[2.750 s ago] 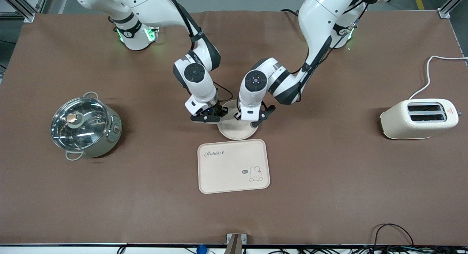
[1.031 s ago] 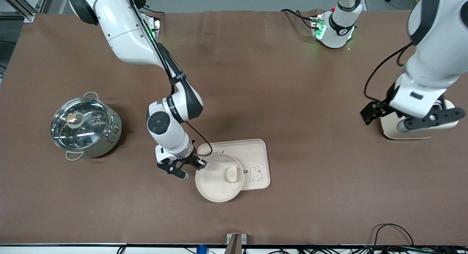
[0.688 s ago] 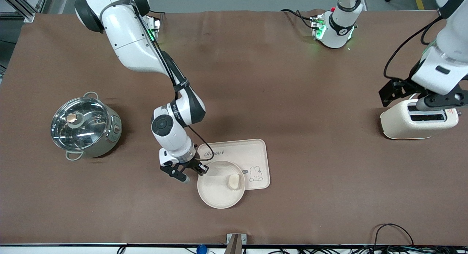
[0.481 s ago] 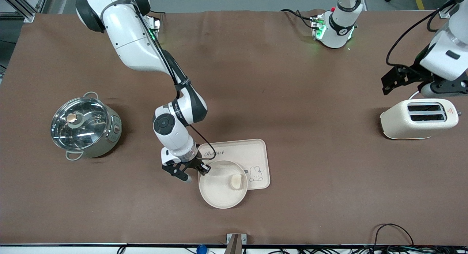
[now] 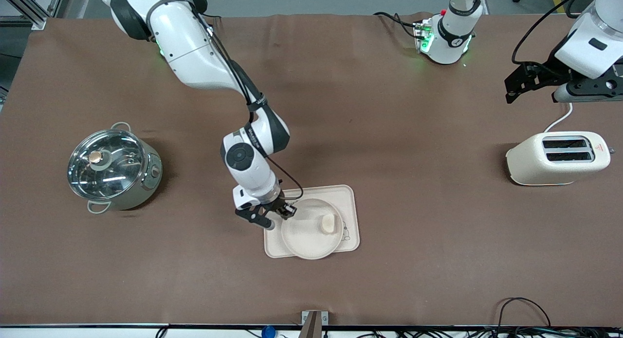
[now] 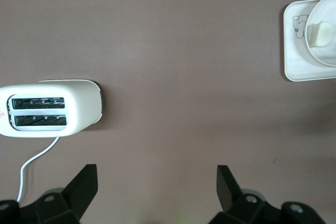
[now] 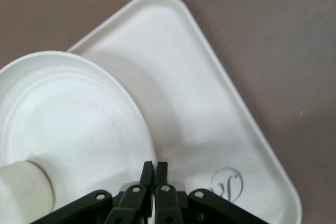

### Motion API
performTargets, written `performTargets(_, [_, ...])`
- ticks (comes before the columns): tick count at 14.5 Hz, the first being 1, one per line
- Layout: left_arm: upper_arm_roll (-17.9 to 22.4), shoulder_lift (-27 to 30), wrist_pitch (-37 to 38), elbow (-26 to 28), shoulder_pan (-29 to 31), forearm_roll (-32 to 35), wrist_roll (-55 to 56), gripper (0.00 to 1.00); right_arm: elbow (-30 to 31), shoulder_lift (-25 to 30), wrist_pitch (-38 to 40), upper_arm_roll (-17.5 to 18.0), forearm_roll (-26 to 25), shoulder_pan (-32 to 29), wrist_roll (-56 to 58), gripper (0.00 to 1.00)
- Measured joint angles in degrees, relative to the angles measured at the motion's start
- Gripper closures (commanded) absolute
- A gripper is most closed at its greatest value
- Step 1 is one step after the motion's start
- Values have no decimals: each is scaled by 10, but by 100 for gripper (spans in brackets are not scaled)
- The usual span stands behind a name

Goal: Place bun in plate and plate on tray
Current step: 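Lower the plate onto the tray and open the right gripper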

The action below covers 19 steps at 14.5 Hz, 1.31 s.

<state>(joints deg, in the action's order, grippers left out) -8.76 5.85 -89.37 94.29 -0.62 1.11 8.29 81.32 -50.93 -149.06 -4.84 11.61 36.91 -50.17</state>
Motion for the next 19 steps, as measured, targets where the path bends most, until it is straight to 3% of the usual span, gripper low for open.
performTargets(8, [0, -1, 0, 4, 0, 0, 0, 0, 79, 39, -48, -2, -1, 11, 23, 99])
performTargets(9, [-1, -1, 0, 4, 0, 0, 0, 0, 86, 43, -48, -2, -1, 11, 26, 94])
performTargets(13, [0, -1, 0, 4, 0, 0, 0, 0, 96, 45, -46, -4, -1, 11, 25, 41])
performTargets(14, [0, -1, 0, 4, 0, 0, 0, 0, 98, 45, -45, -5, -1, 11, 25, 24])
performTargets(15, [0, -1, 0, 4, 0, 0, 0, 0, 100, 45, -45, -6, 0, 10, 24, 15])
performTargets(17, [0, -1, 0, 4, 0, 0, 0, 0, 100, 45, -45, -7, 0, 8, 15, 0])
performTargets(19, [0, -1, 0, 4, 0, 0, 0, 0, 99, 45, -47, -8, 0, 5, -1, 0])
